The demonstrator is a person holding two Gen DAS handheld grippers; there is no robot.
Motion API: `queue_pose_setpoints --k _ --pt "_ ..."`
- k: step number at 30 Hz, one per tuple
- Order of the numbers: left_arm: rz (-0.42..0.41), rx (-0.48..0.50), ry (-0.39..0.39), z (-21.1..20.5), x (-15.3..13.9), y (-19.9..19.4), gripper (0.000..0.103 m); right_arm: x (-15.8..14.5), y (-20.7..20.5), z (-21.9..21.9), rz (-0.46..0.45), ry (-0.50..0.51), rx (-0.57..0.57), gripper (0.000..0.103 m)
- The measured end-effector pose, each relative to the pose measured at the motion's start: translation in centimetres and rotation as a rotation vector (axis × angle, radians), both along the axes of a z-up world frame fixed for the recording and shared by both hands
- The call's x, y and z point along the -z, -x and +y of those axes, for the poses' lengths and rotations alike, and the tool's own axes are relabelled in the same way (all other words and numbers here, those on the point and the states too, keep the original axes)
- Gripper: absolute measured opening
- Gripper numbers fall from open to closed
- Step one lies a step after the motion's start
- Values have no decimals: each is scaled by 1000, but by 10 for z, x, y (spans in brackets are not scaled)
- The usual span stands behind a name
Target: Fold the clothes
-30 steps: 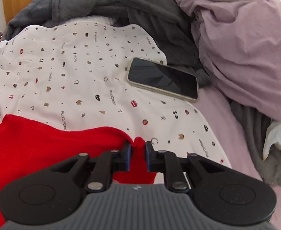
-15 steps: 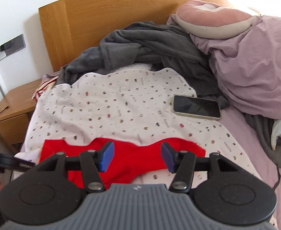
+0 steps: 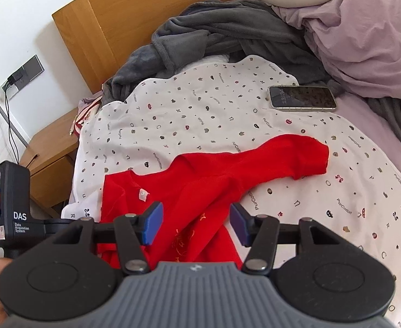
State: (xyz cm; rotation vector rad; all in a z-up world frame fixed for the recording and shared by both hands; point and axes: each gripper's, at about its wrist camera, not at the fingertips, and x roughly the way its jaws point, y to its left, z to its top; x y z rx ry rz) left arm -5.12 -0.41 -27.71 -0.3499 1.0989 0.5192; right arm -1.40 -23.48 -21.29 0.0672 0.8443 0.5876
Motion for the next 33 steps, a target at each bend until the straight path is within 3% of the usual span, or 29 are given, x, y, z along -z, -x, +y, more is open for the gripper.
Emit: queue_pose_setpoints --k 6,9,14,17,22,25,27,29,33 --pt "-24 -21 -4 2 -5 4 6 -2 2 6 -4 -14 -26 58" --pt "-34 -53 -106 3 -16 12 5 0 3 10 9 -17 -45 58" --pt "-41 -183 -180 27 -36 32 5 2 8 13 26 -28 -68 58" --pt "-12 -234 -263 43 -44 44 5 4 11 15 38 -38 -78 58" --pt "69 -331 -241 77 -26 56 6 7 17 23 46 -49 -107 58" --pt "110 -333 -217 89 -12 52 7 11 19 25 43 -36 -126 58" --pt "134 -317 -182 92 -7 48 20 13 20 25 41 -27 -132 58" --pt "196 -304 -176 91 -6 43 26 15 20 23 41 -12 -128 58" --pt "294 -358 -288 86 -13 58 37 12 22 13 41 43 -126 58"
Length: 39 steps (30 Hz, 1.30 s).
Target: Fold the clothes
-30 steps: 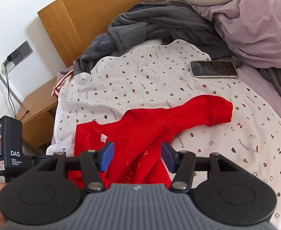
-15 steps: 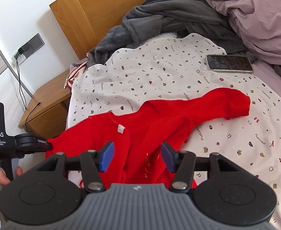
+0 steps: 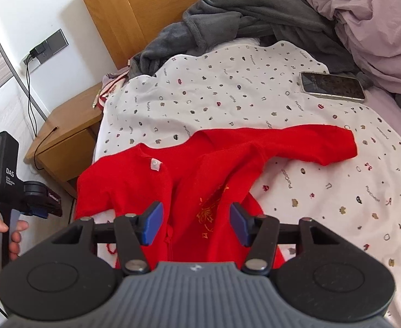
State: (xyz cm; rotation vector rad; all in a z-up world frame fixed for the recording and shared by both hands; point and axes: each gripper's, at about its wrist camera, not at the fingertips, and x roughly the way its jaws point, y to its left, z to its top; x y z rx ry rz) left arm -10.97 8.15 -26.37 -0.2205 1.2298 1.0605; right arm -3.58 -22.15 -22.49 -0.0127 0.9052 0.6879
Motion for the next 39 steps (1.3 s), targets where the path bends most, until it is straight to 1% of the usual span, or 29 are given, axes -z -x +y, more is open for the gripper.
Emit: queue_pose_setpoints --k 1,2,4,5,6,8,10,12,15,16,17,19,23,24,26,27,28,29,30,31,33,36,39 --pt "7 -22 -14 1 -2 5 37 -2 1 -4 5 9 -5 58" --pt "-2 -56 -6 4 -6 15 35 -4 3 -10 6 25 -8 58" --pt "-27 -119 15 10 -13 34 35 -7 9 -24 -1 82 -20 58" --pt "-75 -110 71 7 -18 43 36 -8 13 -31 -5 112 -28 58" --pt "-119 -99 124 2 -23 51 36 -8 18 -39 -3 147 -37 58" --pt "-138 -53 186 -21 -27 57 36 -2 27 -55 20 211 -54 58" --pt "-147 -11 237 -46 -29 60 36 5 34 -68 53 253 -63 58" --pt "-183 41 334 -86 -28 62 37 11 43 -83 92 272 -78 58" --pt "-179 104 443 -129 -19 63 37 15 55 -98 113 281 -95 58" --pt "-170 128 472 -142 -15 64 37 16 59 -101 115 288 -113 58" --pt "-143 162 487 -158 -10 65 37 17 65 -103 112 298 -134 58" --pt "-91 214 491 -181 -1 73 37 17 75 -104 94 307 -174 58" --pt "-32 237 527 -204 18 81 38 22 91 -102 56 298 -238 58" --pt "-20 239 533 -208 21 82 38 24 93 -100 52 298 -250 56" --pt "-26 241 518 -211 19 81 40 30 95 -96 40 308 -266 56" --pt "-28 241 511 -212 18 81 40 33 95 -94 33 315 -266 42" --pt "-27 241 509 -213 18 80 41 36 94 -94 40 310 -258 31" --pt "-24 241 508 -215 17 80 41 40 90 -94 55 299 -245 14" --pt "-22 240 506 -217 16 79 42 42 88 -95 66 292 -234 9" --pt "-23 239 506 -218 16 79 42 43 86 -96 75 284 -220 6" --pt "-20 238 503 -222 14 78 42 42 81 -102 88 253 -194 6" --pt "-30 241 489 -226 6 80 42 31 74 -111 94 201 -150 5" --pt "-47 241 475 -230 -2 84 43 19 67 -123 132 135 -94 6"
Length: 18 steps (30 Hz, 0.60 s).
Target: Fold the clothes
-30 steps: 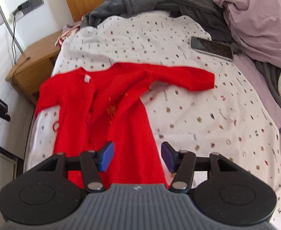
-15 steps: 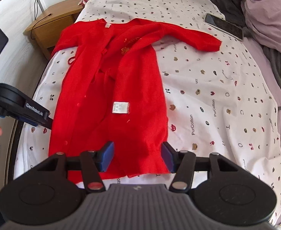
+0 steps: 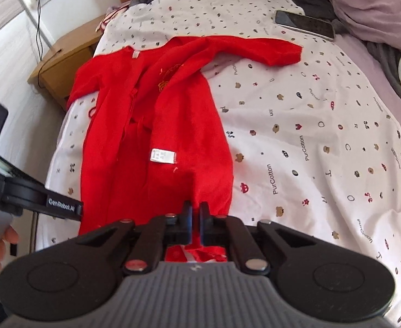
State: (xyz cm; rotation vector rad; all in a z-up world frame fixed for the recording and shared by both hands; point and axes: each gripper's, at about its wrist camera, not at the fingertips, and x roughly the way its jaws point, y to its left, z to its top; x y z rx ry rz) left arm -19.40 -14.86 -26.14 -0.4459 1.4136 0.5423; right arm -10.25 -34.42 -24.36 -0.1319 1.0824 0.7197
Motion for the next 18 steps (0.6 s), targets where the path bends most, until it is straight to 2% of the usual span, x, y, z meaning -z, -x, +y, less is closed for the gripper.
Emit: queue_pose_setpoints --k 3,8,12,17,18 --pt "-12 16 5 -6 -3 4 43 -7 -5 -11 18 -39 56 6" --pt "-6 45 -3 -11 2 -2 43 -8 -25 -46 60 -114 256 6" --pt "-25 49 -3 -12 -6 0 43 7 -46 -72 69 -90 389 6" --pt "-40 49 10 -15 -13 1 43 33 -68 -78 62 -21 448 6" --pt "-42 51 11 -16 -14 0 43 37 -71 -75 53 -2 444 9"
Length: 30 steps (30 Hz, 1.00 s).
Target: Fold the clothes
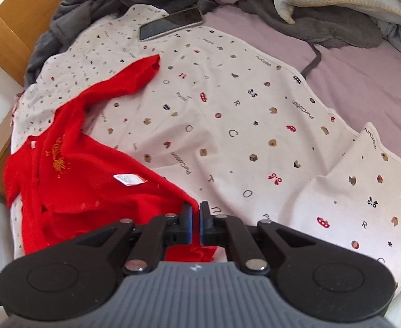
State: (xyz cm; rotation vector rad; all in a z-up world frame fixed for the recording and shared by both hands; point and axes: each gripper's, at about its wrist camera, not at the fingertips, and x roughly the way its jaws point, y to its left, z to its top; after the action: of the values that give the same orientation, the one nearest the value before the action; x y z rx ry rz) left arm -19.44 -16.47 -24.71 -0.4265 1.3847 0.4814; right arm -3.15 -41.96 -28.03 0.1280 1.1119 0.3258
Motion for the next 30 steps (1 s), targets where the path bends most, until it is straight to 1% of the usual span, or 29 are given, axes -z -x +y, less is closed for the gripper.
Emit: queue_pose_setpoints --k 2,3,4,6,7,8,9,10,12,15,17,18,20,22,23,25,26,30 --pt "1 4 6 3 -2 1 43 3 -5 4 1 51 6 15" --pt "1 2 9 7 6 -6 43 4 -7 5 5 77 14 24" --pt "0 1 12 11 12 -12 43 -1 -7 6 -7 97 26 28" --pt "3 10 17 9 13 -14 43 -19 0 8 -68 116 48 42" --pt "5 13 14 7 13 -16 43 -32 8 12 -121 117 30 50" --pt "10 14 14 9 15 -17 43 -49 21 16 -187 118 -1 54" --pt "14 9 21 10 18 -18 43 -61 30 21 -221 99 -41 59" --pt "17 4 27 12 20 -19 43 -68 37 25 -225 63 -90 60" --pt "5 -8 44 14 21 -17 40 -78 56 36 -193 -5 -217 60" --pt "-31 -9 54 16 13 -8 41 -76 76 55 -156 -22 -337 60" --pt "-17 -3 53 18 10 -2 43 -70 87 71 -127 -111 -438 60" --pt "-9 0 53 18 9 1 43 -65 90 82 -115 -157 -468 60" --pt "2 9 45 22 6 8 43 -51 84 99 -67 -249 -470 59" --pt "12 19 30 27 4 14 43 -34 75 118 -21 -303 -484 58" --pt "11 19 23 30 4 15 43 -28 74 128 -15 -307 -501 58" --pt "8 16 18 35 4 16 43 -18 77 148 -23 -269 -536 55" --pt "2 8 23 38 3 16 43 -11 76 156 -16 -255 -552 52" --pt "-16 -3 17 45 1 17 44 6 74 175 26 -241 -592 48"
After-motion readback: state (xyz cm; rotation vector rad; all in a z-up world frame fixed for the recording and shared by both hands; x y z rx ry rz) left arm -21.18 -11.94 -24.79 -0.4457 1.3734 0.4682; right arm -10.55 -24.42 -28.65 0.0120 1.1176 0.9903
